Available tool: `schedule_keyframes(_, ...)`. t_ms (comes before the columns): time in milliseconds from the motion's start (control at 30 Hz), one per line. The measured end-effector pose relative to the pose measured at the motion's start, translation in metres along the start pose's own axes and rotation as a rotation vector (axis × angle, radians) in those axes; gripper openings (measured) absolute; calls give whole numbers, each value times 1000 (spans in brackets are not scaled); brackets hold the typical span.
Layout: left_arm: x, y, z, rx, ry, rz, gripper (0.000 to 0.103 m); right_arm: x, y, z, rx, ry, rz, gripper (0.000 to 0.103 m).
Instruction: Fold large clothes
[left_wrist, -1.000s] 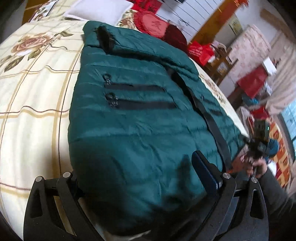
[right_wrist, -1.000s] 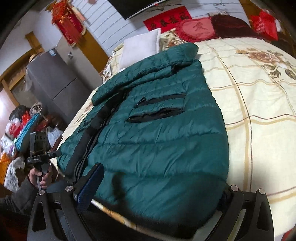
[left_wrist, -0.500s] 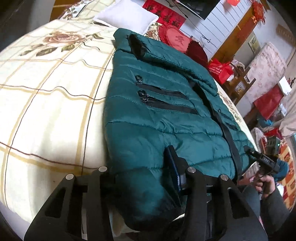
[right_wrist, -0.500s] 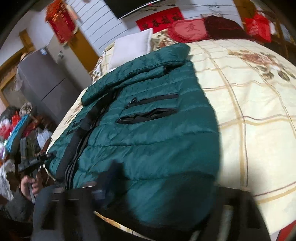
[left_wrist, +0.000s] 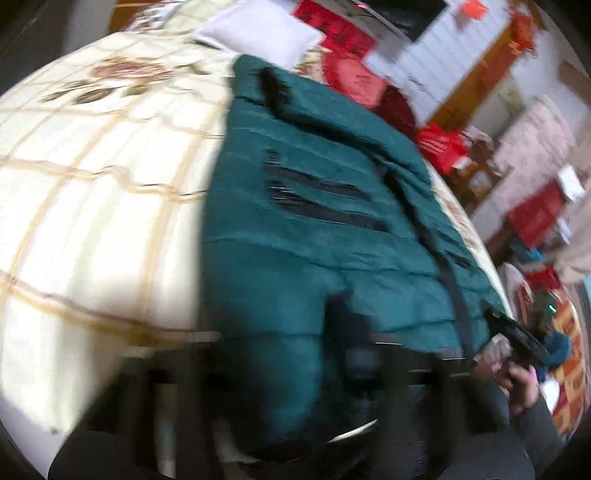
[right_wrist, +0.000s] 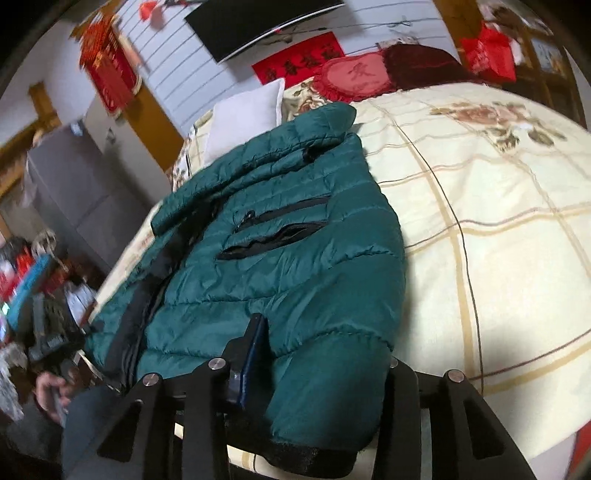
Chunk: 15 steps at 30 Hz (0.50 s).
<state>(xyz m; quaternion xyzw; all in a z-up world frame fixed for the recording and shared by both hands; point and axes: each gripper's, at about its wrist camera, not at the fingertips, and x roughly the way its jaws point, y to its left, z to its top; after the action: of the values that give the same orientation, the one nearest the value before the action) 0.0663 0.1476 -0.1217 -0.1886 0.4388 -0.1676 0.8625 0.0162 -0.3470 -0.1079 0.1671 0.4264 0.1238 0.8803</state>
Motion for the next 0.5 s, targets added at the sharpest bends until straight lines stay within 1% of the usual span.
schedule_keyframes(33, -3, 3, 0, -16, -8, -16, 15, -3, 3, 0, -12, -10, -10, 28)
schedule_keyframes(67, -9, 7, 0, -38, -28, -33, 14, -8, 6, -1, -11, -31, -11, 22)
schedule_keyframes(133, -20, 6, 2, -37, -55, -29, 11, -21, 11, -1, 15, -82, 3, 19)
schedule_keyframes(200, -33, 3, 5, -32, -88, -31, 11, -30, 19, 1, 25, -111, 16, 18)
schedule_keyframes(333, -61, 5, 18, -62, -151, -64, 11, -48, 38, 5, 31, -142, 56, 17)
schedule_keyframes(433, -76, 7, 25, -81, -171, -88, 11, -67, 45, 5, 57, -173, 96, 17)
schedule_keyframes(500, -89, 8, 24, -79, -190, -98, 11, -78, 51, 4, 64, -190, 99, 17)
